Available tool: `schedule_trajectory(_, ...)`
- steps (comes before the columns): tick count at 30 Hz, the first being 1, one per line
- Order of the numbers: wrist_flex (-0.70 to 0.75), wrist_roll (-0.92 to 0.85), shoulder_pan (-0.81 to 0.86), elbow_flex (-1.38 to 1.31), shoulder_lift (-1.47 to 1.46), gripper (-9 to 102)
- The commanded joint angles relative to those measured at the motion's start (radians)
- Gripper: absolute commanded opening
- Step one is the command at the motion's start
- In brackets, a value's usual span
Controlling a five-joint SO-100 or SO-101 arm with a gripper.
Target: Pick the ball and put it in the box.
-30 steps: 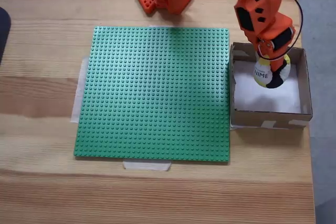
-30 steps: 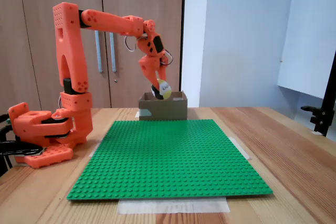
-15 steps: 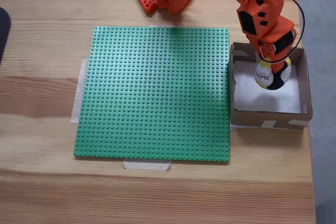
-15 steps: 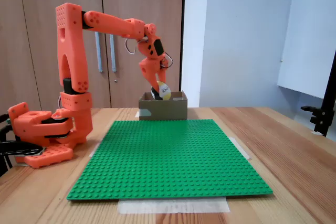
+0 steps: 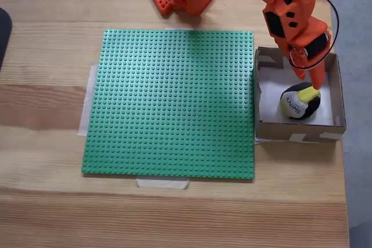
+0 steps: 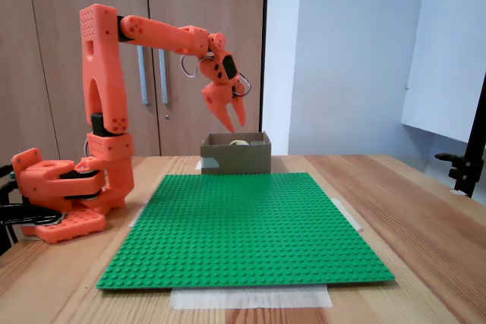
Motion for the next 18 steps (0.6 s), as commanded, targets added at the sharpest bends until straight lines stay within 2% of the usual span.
schedule_trajectory(1,-0.026,0.009,-0.003,0.012,0.124,21)
schedule_trajectory(8,-0.072,-0.005,0.009,0.137,0.272,16)
schedule_trajectory(18,-0.083,-0.011,0.06,0.318,0.509,-1)
